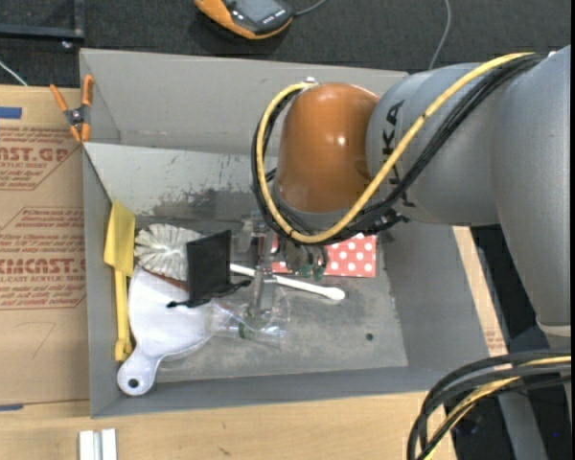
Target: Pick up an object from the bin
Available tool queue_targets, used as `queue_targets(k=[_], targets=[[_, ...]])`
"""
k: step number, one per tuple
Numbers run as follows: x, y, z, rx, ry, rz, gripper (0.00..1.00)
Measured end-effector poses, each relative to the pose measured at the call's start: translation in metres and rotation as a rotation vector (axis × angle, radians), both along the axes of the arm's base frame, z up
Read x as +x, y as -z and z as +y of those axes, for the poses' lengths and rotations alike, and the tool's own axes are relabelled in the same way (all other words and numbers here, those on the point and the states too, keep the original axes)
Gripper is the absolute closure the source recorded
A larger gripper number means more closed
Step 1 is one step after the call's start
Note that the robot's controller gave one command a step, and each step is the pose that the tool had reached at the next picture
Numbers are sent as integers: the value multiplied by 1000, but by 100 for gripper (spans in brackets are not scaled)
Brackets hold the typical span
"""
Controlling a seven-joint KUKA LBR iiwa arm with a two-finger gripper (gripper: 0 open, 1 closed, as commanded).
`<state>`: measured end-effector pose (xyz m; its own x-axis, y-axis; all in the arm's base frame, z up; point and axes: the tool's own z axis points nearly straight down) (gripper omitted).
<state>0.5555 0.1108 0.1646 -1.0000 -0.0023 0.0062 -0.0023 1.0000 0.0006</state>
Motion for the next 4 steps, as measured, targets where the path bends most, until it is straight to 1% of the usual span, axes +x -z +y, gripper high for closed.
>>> queue_targets(k=[1, 2, 3, 4], targets=[[2, -5, -1, 1, 3, -7, 0], [26, 98, -2, 0, 49, 1, 0], [22, 94, -9, 2, 121, -10, 0], [26, 96, -5, -1, 67, -6, 0]])
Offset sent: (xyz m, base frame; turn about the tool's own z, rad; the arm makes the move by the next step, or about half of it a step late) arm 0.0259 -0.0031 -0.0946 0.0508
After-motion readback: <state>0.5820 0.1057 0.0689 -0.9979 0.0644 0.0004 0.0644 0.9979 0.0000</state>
